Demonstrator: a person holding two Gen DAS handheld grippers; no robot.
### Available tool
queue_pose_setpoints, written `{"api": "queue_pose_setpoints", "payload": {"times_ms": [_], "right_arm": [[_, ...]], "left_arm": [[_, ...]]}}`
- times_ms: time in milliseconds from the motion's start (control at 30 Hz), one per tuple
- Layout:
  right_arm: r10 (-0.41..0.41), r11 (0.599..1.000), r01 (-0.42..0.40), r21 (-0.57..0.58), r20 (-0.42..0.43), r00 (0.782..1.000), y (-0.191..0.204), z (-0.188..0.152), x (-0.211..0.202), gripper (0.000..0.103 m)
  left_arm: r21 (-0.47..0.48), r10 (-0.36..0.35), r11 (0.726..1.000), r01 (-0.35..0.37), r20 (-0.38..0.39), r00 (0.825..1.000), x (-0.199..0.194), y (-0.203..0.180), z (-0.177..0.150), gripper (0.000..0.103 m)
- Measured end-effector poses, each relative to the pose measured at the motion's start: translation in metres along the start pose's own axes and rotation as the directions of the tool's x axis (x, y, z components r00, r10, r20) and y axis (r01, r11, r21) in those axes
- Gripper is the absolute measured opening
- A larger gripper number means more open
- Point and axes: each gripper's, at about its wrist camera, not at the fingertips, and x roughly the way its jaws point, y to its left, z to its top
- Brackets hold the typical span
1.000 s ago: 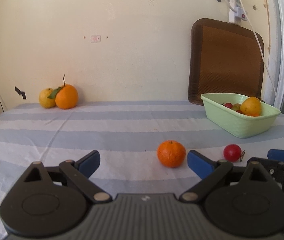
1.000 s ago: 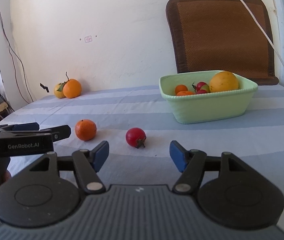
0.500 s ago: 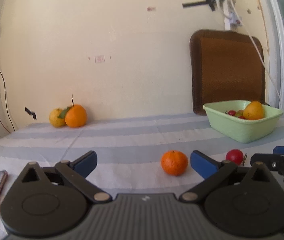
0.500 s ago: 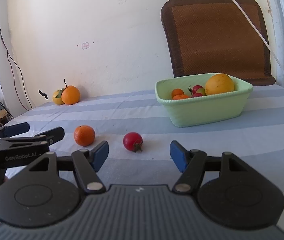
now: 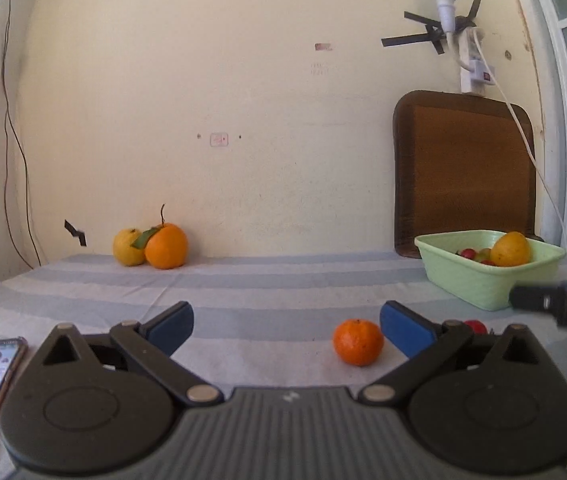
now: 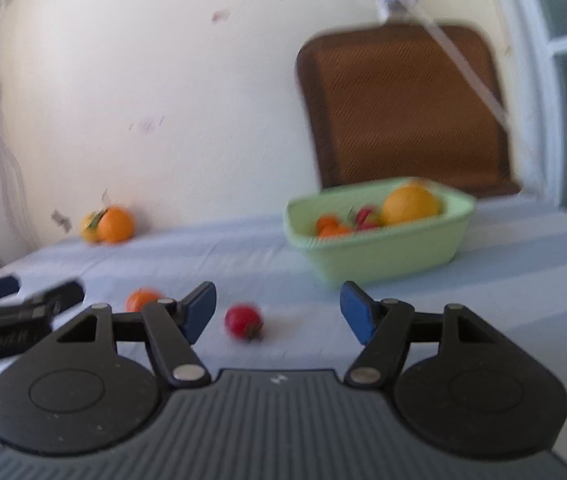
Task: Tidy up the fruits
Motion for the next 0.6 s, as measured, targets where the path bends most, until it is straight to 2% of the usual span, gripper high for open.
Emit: {"api": "queue_pose_setpoints", "payload": {"times_ms": [100,200,267,367,467,600], "right_arm": [[-0.032,0.998,0.036,-0.042,0.094,0.995,0.011,-0.002,-0.007,0.072],[-0.045,0.990,0.065,-0.126,0.154,0.987,0.026,-0.008,-0.015,0.082],[-0.049,0.983,0.083,-0.166,0.199,0.979,0.032,-0.011,-0.022,0.095],[-0.039,0.974,0.094,-0.207,0.255,0.966,0.036,-0.014,-0.030,0.102],[-0.034,0.977,0.083,-0.195,0.243,0.970,0.031,-0.012,-0.029,0.103],[-0.053,0.992,0.074,-0.100,0.195,0.979,0.018,-0.005,-0.023,0.103]], "left_arm": [[-0.015,0.031,0.999,-0.031,0.011,0.999,-0.002,0.002,0.000,0.103],[-0.039,0.037,0.999,-0.037,0.014,0.999,-0.003,0.007,-0.001,0.103],[-0.042,0.045,0.998,-0.045,0.013,0.999,-0.002,0.007,-0.001,0.103],[-0.038,0.045,0.998,-0.044,0.014,0.999,-0.002,0.007,-0.001,0.103],[-0.041,0.043,0.998,-0.042,0.025,0.999,-0.004,0.008,-0.001,0.103],[-0.046,0.046,0.998,-0.045,0.031,0.998,-0.005,0.008,-0.001,0.103]]}}
